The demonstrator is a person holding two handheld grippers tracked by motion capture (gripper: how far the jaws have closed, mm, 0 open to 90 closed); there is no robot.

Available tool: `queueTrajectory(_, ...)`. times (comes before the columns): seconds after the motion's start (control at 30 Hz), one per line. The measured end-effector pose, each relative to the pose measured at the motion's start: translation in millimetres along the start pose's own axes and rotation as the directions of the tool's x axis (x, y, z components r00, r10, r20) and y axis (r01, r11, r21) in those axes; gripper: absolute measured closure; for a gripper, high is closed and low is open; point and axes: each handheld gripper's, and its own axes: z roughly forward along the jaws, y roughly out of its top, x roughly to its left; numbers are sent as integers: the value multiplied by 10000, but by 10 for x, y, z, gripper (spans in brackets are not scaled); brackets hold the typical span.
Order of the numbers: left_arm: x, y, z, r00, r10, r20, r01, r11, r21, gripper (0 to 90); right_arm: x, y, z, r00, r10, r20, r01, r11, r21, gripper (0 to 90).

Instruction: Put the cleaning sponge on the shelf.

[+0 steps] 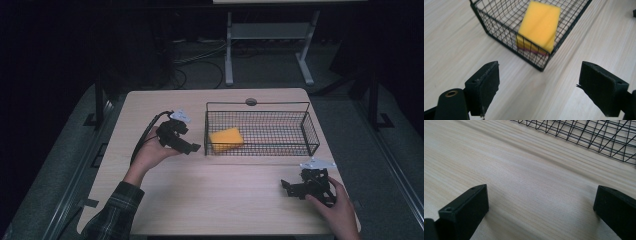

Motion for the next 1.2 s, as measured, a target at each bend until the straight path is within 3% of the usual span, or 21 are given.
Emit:
queueTrajectory(0.37, -105, -449, -149, 9977, -267, -628, 225, 9975, -666, 160, 0, 0, 0, 10000, 4, 1, -4, 10000, 1, 0)
queueTrajectory(0.77, -222, -861, -138, 9955, -593, -737, 550, 9967, -595, 130, 0, 0, 0, 10000, 3, 1, -3, 10000, 0, 0)
queueTrajectory(1.03, -277, -1242, -133, 9890, -959, -1129, 897, 9942, -586, 129, 0, 0, 0, 10000, -1, -3, 1, 10000, -3, 0)
queueTrajectory(1.2, -286, -1392, -142, 9833, -1249, -1326, 1155, 9903, -769, 129, 0, 0, 0, 10000, 2, -5, -2, 10000, -2, 0)
